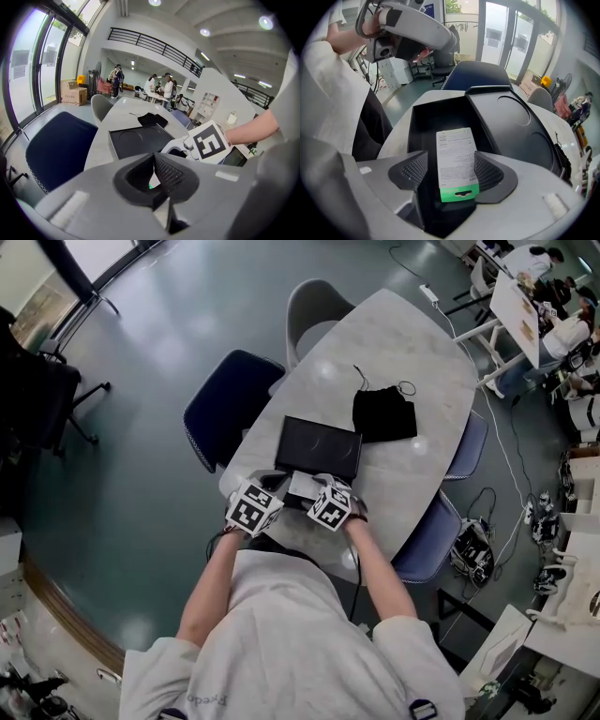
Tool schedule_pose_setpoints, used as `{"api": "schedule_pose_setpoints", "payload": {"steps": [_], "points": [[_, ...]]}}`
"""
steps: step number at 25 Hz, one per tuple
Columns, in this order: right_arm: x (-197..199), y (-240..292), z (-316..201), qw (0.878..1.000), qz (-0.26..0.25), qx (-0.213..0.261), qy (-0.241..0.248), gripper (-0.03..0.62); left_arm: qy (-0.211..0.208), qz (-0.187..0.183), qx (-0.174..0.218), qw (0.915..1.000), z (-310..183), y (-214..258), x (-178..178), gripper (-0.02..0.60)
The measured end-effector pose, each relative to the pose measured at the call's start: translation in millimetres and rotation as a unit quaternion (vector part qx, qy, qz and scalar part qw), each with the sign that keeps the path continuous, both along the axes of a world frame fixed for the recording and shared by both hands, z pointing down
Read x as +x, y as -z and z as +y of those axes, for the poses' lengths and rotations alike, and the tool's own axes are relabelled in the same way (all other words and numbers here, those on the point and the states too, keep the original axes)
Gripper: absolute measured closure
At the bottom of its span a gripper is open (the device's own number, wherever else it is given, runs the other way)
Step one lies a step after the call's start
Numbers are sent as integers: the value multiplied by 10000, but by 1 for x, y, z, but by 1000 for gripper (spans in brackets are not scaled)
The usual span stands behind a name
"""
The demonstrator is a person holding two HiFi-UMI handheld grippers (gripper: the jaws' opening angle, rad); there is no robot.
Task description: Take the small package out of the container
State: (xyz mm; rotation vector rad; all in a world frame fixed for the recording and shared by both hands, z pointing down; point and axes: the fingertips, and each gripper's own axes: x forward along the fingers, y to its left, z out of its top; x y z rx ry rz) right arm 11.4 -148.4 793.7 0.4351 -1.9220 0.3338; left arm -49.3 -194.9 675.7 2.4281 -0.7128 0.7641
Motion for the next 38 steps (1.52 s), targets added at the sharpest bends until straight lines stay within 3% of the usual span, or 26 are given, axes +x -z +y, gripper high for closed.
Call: {"api": "schedule_pose_setpoints", "payload": {"steps": [4,10,21,32,38], "points": [[0,-6,-2,9998,170,129,-58,262,27,-17,-27,10000,3,-1,-4,528],[2,-16,-5,9987,418,270,114,264,16,-38,-44,10000,5,-6,-4,528],[3,-9,-1,9987,341,-21,368,264,-6,-32,-56,10000,5,-7,-4,528],[0,-17,-6,9947,711,473,570,263,-11,-29,-104,9999,7,-9,-7,528],[5,-31,-1,9943,925,182,504,264,5,-24,-217,9998,11,-12,-12,528]]}}
